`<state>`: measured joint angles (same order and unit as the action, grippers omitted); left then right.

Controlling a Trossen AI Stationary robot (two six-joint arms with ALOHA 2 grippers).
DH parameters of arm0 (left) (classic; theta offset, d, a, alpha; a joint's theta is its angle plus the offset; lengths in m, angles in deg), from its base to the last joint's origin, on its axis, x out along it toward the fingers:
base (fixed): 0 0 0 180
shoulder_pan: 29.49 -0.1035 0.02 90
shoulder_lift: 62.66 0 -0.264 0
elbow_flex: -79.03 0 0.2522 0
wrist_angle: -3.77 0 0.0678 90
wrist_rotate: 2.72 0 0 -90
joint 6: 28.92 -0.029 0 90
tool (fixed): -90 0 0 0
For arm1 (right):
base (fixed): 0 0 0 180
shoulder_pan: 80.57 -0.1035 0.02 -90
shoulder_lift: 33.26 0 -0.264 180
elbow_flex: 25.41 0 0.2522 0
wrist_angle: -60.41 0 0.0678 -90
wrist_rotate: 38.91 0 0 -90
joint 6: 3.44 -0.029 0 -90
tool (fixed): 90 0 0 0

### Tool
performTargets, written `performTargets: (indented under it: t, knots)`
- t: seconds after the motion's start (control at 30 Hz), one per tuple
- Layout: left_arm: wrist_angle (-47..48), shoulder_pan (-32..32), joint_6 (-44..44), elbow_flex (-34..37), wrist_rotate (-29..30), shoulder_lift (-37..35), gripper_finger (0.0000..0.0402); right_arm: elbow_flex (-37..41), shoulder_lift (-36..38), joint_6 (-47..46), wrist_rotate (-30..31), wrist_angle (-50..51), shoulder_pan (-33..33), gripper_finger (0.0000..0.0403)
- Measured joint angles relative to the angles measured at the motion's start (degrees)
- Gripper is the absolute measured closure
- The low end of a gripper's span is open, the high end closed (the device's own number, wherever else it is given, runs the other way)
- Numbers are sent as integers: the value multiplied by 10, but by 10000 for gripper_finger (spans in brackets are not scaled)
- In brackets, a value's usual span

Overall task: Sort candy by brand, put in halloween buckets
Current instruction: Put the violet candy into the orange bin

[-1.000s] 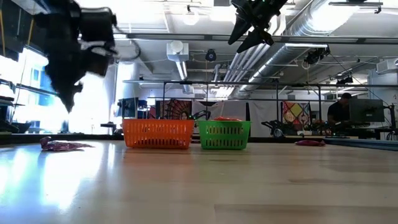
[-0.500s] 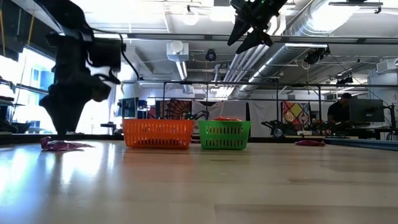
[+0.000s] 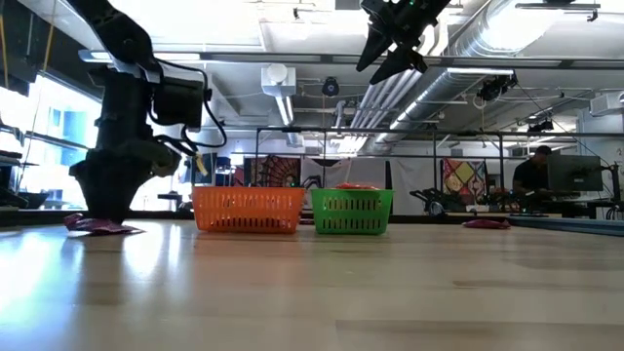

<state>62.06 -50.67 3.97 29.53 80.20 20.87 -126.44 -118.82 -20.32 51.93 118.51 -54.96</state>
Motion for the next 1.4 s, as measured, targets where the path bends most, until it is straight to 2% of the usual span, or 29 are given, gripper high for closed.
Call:
performTargets:
  t: [0.1,0.23,0.3,0.5,0.73,0.93,1.1,1.2,1.4]
  knots:
    - [5,12,-6,1,24,-2,253,0,0,3,0,0,0,187]
    - [8,34,-2,2,45,-1,366,0,0,6,0,0,0,187]
    - [5,45,1,2,53,-1,389,0,0,9,0,0,0,187]
    - [0,51,10,-7,48,-41,400,0,0,19,0,1,0,187]
    - [17,48,12,-73,59,-161,401,0,0,19,0,3,0,187]
    - [75,48,10,-150,125,-220,401,0,0,19,0,3,6,187]
    - [76,48,-16,-216,173,-211,401,0,0,18,0,3,12,187]
    - [60,49,-37,-242,175,-187,401,0,0,17,0,3,14,187]
    - [-19,65,-69,-246,157,-115,401,0,0,18,0,5,14,187]
